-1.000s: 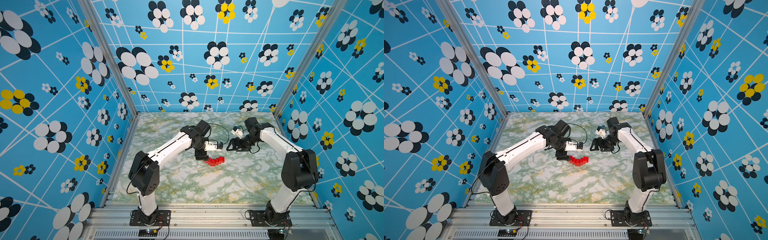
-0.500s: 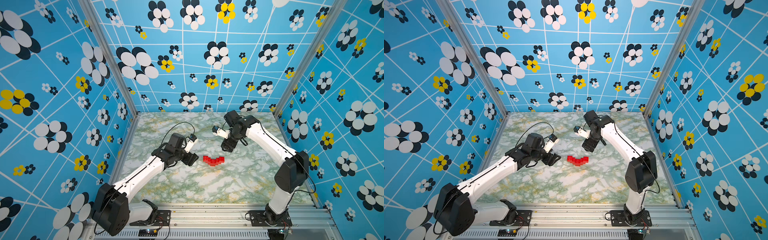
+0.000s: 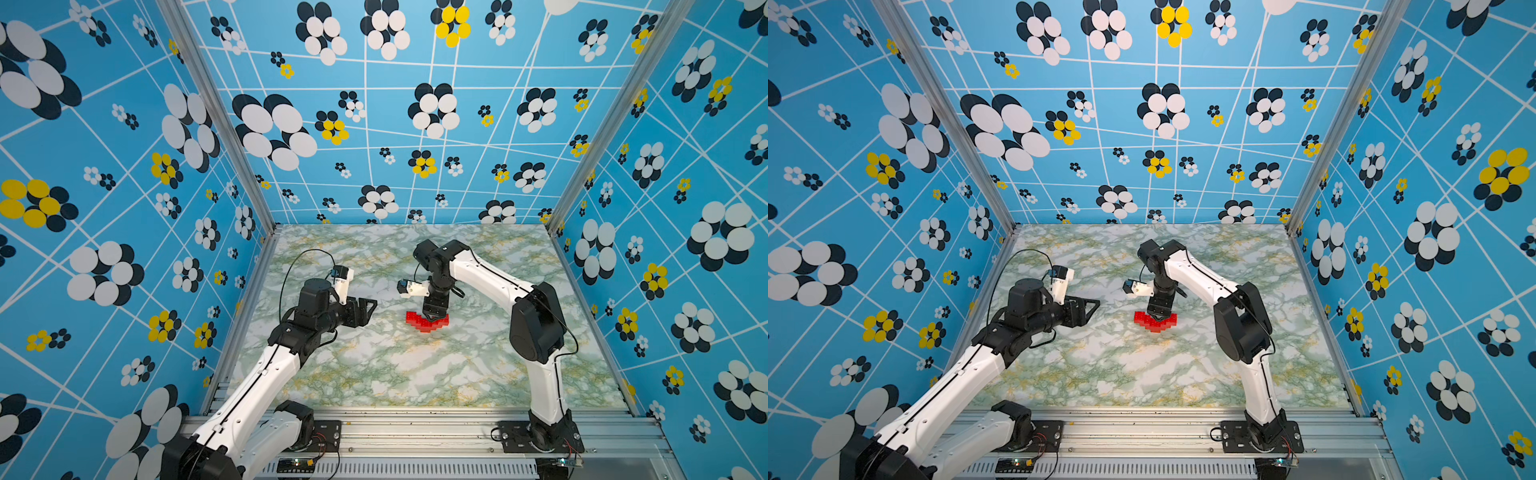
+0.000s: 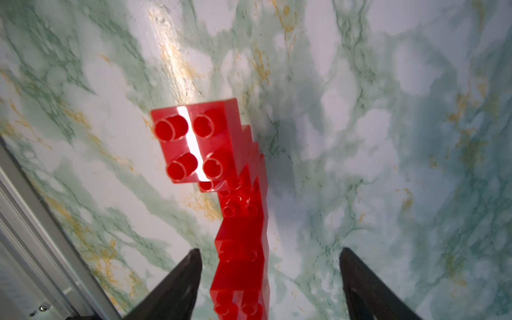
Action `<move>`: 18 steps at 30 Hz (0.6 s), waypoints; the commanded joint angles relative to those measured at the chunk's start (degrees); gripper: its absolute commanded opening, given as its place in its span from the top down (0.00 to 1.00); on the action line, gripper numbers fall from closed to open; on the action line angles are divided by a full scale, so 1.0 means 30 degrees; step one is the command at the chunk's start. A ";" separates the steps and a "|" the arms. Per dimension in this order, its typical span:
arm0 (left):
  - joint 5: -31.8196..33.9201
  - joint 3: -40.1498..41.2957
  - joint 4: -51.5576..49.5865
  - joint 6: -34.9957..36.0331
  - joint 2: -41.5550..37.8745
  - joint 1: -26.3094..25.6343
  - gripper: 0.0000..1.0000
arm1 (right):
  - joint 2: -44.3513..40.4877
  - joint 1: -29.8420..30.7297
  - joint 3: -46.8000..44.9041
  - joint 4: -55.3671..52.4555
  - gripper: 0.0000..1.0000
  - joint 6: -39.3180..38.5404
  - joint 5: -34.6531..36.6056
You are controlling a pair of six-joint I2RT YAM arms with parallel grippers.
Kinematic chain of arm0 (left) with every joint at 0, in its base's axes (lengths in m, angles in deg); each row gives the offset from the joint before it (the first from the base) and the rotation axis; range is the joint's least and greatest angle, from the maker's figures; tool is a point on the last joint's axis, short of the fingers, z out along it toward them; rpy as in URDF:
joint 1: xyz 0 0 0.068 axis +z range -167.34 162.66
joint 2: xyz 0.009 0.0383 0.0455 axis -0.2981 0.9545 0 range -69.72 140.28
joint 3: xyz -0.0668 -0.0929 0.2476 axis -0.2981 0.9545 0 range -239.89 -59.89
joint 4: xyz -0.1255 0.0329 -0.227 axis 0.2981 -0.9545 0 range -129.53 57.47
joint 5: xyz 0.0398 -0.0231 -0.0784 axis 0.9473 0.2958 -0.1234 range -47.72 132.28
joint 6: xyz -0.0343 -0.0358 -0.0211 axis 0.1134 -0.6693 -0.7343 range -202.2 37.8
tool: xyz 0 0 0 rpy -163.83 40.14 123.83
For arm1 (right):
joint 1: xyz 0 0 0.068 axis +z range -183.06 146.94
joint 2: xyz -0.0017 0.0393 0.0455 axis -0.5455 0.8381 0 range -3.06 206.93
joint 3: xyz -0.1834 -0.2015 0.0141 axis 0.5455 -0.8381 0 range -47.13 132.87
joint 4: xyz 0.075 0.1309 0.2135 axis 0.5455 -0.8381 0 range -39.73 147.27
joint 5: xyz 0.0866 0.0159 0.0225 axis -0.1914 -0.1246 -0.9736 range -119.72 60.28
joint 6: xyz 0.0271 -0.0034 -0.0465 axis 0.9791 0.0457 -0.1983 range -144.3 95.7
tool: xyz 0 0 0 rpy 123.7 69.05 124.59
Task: Assemble the letter v with lego
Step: Adjust the lego brick at the center of the board.
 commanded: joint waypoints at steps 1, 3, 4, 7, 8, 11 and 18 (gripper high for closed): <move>-0.0814 0.0432 0.1201 -0.0681 0.0214 0.0231 0.21 | 0.0022 0.0111 -0.0369 -0.0263 0.21 -0.0374 -0.1137; -0.0994 0.0461 0.1483 -0.0777 0.0447 0.0271 0.21 | 0.0187 0.0212 -0.0437 -0.0261 0.21 -0.0360 -0.1323; -0.1051 0.0498 0.1627 -0.0819 0.0545 0.0261 0.21 | 0.0284 0.0283 -0.0482 -0.0220 0.22 -0.0324 -0.1332; -0.1097 0.0662 0.2047 -0.0936 0.0675 0.0286 0.21 | 0.0602 0.0521 -0.0626 0.0150 0.23 -0.0280 -0.1240; -0.1089 0.0709 0.2110 -0.0951 0.0673 0.0279 0.21 | 0.0670 0.0519 -0.0721 0.0437 0.23 -0.0244 -0.1271; -0.1031 0.0667 0.1997 -0.0847 0.0661 0.0284 0.21 | 0.0951 0.0522 -0.0774 0.0706 0.24 -0.0180 -0.1163; -0.0737 0.0679 0.1947 -0.0698 0.0723 0.0324 0.21 | 0.1193 0.0508 -0.1381 0.1208 0.26 0.0106 -0.1588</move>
